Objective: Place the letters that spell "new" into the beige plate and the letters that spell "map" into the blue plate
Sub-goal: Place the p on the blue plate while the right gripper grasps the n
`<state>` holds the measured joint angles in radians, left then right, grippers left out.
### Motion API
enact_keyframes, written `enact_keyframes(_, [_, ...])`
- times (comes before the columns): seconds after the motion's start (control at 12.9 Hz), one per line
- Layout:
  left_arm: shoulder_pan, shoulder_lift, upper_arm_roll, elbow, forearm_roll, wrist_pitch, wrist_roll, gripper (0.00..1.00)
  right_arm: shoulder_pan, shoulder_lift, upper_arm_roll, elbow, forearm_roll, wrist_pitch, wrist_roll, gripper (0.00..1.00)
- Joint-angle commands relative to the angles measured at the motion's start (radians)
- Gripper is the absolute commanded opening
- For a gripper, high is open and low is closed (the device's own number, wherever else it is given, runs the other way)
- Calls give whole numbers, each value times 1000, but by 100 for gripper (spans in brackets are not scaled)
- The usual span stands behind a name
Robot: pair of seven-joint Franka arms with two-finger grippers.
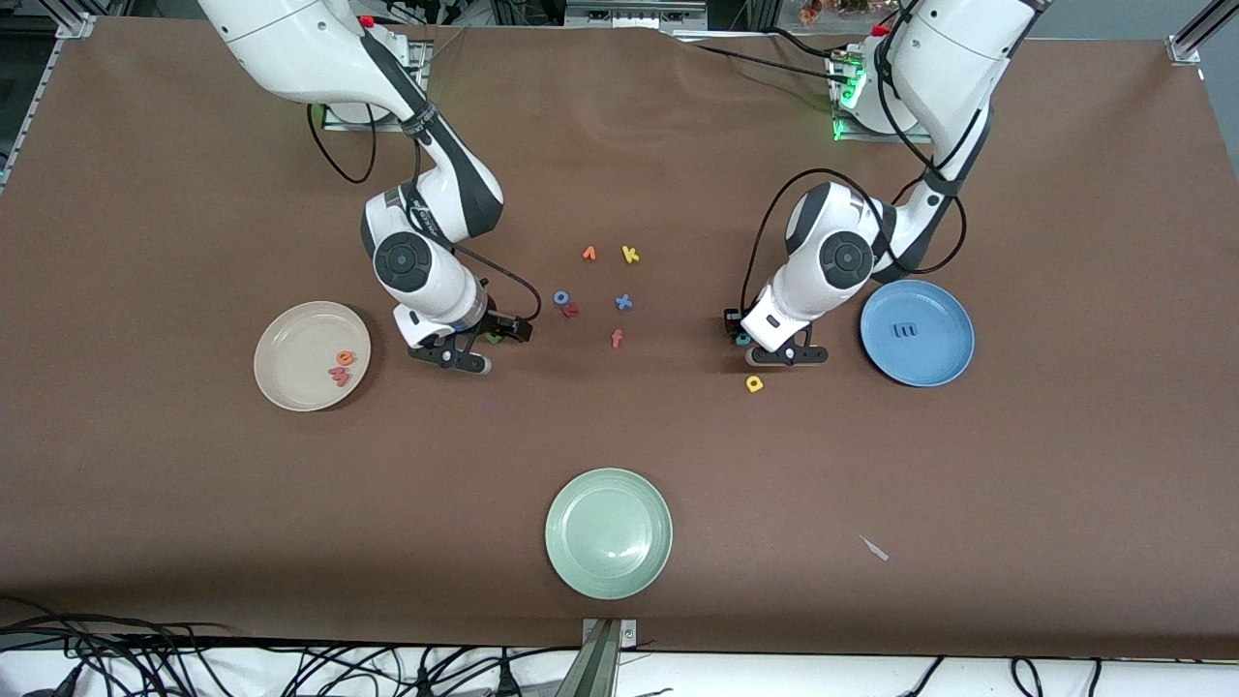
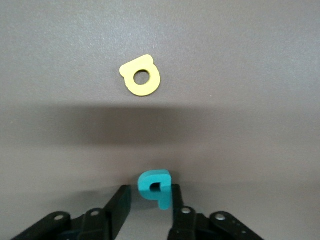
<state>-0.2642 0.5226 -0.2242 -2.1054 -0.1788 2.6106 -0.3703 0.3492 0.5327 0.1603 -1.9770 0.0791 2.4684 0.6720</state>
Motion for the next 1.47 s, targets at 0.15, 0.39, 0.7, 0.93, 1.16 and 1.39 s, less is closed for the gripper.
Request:
enact_keyframes(0.15, [-1, 2, 6, 4, 36, 3, -1, 6, -2, 12, 1, -22, -9, 20, 21, 86])
enact_keyframes(0.39, [95, -81, 3, -1, 47, -82, 17, 5, -2, 21, -1, -22, -9, 20, 21, 74])
enact_keyframes(0.7, [369, -171, -3, -8, 73, -257, 402, 5, -4, 29, -2, -22, -9, 21, 20, 55])
enact_keyframes(0.93, [456, -202, 2, -70, 71, -290, 560, 10, -4, 30, -2, -20, -9, 21, 20, 43])
enact_keyframes(1.16, [456, -216, 3, -97, 71, -290, 559, 56, -6, 35, -2, -19, -9, 32, 21, 36])
enact_keyframes(1.39, [441, -213, 0, -85, 56, -282, 550, 61, -7, 43, -2, -19, -9, 47, 20, 32])
